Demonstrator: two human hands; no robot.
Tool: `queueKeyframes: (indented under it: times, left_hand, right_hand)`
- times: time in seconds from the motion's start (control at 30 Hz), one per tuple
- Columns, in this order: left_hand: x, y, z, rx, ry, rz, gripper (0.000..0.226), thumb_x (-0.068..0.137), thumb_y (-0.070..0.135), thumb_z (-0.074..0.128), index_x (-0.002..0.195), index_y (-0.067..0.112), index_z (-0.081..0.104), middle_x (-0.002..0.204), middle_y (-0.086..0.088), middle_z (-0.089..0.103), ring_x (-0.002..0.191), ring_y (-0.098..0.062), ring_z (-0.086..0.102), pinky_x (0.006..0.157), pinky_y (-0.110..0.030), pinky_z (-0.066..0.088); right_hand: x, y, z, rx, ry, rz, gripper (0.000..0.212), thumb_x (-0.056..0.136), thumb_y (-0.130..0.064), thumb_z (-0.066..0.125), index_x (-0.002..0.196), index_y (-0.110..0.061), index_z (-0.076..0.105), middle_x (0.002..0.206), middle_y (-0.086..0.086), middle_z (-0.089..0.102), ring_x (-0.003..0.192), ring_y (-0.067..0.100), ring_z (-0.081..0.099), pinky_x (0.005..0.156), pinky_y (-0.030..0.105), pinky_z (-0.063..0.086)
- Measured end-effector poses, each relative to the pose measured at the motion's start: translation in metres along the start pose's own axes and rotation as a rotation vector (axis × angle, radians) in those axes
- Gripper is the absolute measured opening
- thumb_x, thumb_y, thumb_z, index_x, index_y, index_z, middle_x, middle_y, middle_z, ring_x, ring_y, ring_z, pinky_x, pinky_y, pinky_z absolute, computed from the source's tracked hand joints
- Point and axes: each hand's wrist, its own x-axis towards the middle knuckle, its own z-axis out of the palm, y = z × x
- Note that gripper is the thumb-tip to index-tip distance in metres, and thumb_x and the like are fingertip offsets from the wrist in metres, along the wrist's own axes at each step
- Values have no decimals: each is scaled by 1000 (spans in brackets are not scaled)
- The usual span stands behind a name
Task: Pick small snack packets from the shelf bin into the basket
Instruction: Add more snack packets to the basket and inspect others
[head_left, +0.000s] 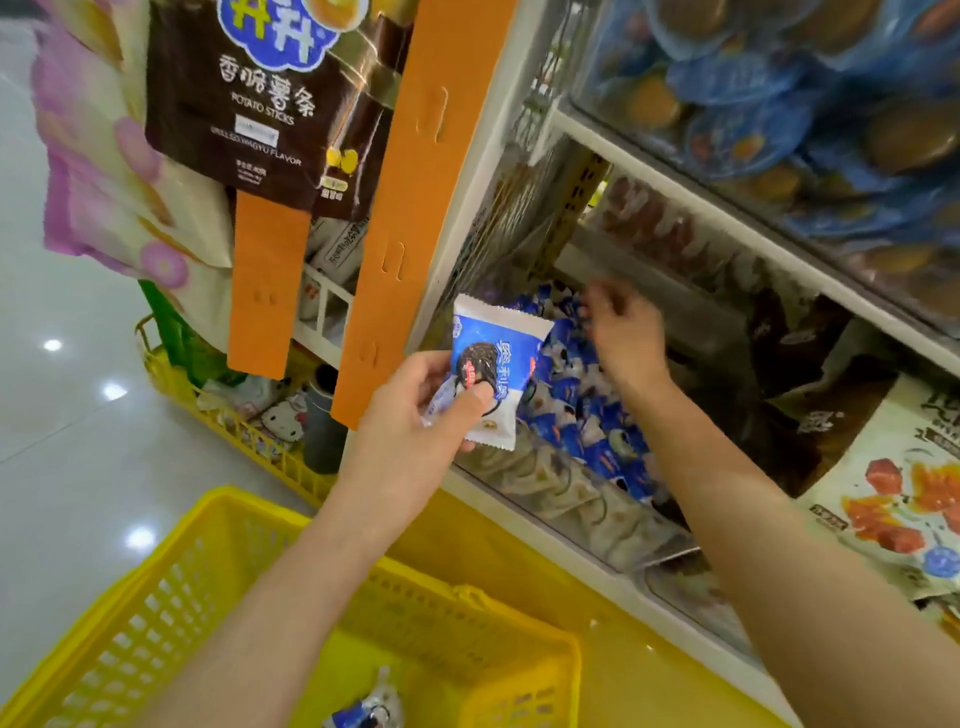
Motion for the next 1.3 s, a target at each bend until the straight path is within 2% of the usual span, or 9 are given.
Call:
queueKeyframes:
  times: [0.13, 0.27, 0.37, 0.47, 0.63, 0.77, 0.97, 1.13, 1.3]
  left_hand:
    - [9, -4, -3, -46, -10, 0, 27, 85, 26, 60, 111, 21, 57, 102, 6, 69, 82, 0, 65, 59, -16, 50]
    - [17, -8, -7, -64, -7, -5, 26, 84, 29, 60, 110, 25, 57, 101, 10, 68, 83, 2, 65, 58, -15, 50]
    - [21, -11, -8, -66, -2, -10, 26, 83, 30, 61, 109, 27, 57, 99, 12, 68, 82, 4, 64, 59, -15, 50]
    - [23, -12, -9, -54, 0, -8, 24, 82, 31, 62, 106, 29, 57, 99, 12, 68, 82, 4, 64, 60, -15, 51]
    - [23, -10, -8, -28, 16, 11, 24, 82, 30, 61, 106, 28, 57, 96, 13, 69, 82, 3, 65, 60, -16, 52]
    - [22, -6, -5, -36, 27, 4, 20, 85, 28, 59, 105, 28, 56, 95, 13, 68, 81, 2, 65, 64, -21, 56]
    - [12, 4, 1, -164, -21, -36, 27, 86, 33, 54, 111, 24, 57, 101, 8, 69, 90, -4, 66, 73, -22, 55]
    - [-5, 11, 3, -273, -48, -70, 50, 76, 48, 47, 119, 25, 55, 114, 8, 65, 104, -6, 62, 90, -27, 48]
    - [-20, 15, 5, -475, -96, -172, 45, 82, 44, 44, 121, 22, 50, 114, -3, 66, 100, -22, 66, 80, -41, 57]
  right_hand:
    - [48, 18, 14, -338, -138, 76, 36, 101, -22, 32, 113, 2, 56, 117, 21, 57, 108, 32, 53, 85, 31, 39]
    - [73, 32, 22, -438, -197, 98, 36, 100, -21, 35, 68, -9, 46, 73, 5, 47, 77, 22, 46, 70, 28, 35]
    - [85, 38, 23, -513, -224, 88, 43, 98, -24, 41, 55, -20, 38, 59, -1, 36, 54, 12, 35, 50, 25, 25]
    - [92, 40, 28, -530, -233, 104, 47, 93, -32, 53, 50, -18, 41, 52, 1, 39, 49, 12, 37, 47, 25, 26]
    - [97, 39, 29, -563, -214, 155, 32, 90, -35, 57, 70, -10, 61, 70, 7, 54, 62, 18, 49, 66, 29, 36]
    - [86, 33, 22, -444, 27, 80, 30, 96, -27, 45, 95, -5, 65, 92, 14, 61, 88, 26, 58, 72, 29, 36]
    - [35, 0, -2, -84, 293, -23, 10, 97, -25, 45, 92, -20, 52, 78, -13, 50, 69, 1, 48, 66, 16, 38]
    - [-33, -19, -22, 190, -60, 28, 20, 95, -19, 50, 77, -15, 56, 66, -7, 60, 54, -3, 58, 51, 13, 47]
    - [-96, -34, -34, 288, -499, 142, 19, 93, -11, 52, 75, -7, 56, 65, 1, 63, 56, 6, 62, 52, 19, 54]
